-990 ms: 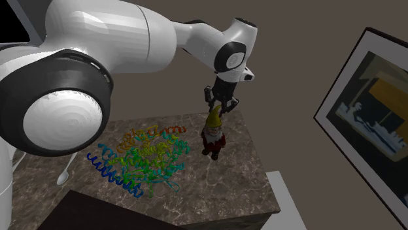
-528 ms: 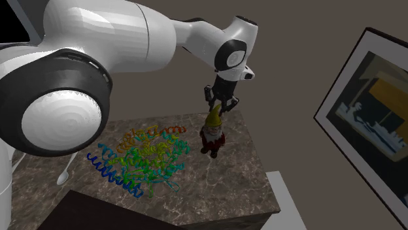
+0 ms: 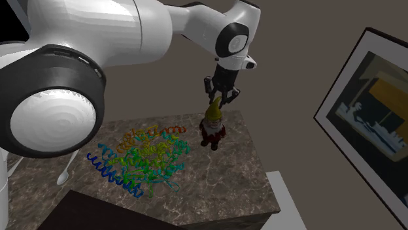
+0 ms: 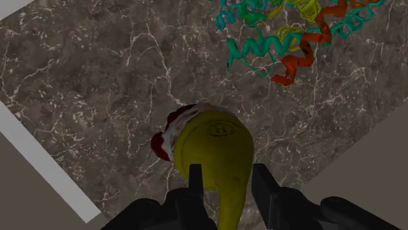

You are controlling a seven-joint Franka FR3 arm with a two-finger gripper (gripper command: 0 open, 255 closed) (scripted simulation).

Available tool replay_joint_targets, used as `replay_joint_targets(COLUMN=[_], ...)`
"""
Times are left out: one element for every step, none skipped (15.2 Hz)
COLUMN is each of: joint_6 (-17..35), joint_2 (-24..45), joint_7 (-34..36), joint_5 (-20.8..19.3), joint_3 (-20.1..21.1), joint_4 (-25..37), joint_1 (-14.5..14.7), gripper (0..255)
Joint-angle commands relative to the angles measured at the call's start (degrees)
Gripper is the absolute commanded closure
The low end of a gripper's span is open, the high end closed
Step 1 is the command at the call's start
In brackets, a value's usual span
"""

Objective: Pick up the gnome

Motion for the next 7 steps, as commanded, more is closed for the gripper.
replay_joint_targets(joint_6=[-1.56, -2.28, -3.01, -3.74, -4.49, -4.59, -4.60], joint_2=[-0.16, -0.23, -0.28, -0.31, -0.33, -0.34, -0.34], joint_7=[0.15, 0.26, 0.38, 0.50, 0.62, 0.64, 0.64], joint_5=[-0.07, -0.11, -0.14, -0.17, -0.19, -0.19, -0.19], joint_3=[-0.06, -0.08, -0.09, -0.09, -0.10, -0.10, -0.10], joint_4=[1.50, 2.16, 2.85, 3.56, 4.31, 4.40, 4.41], joint_1=[-0.20, -0.25, -0.30, -0.36, -0.43, -0.44, -0.44], gripper=[255, 255, 255, 255, 255, 255, 255])
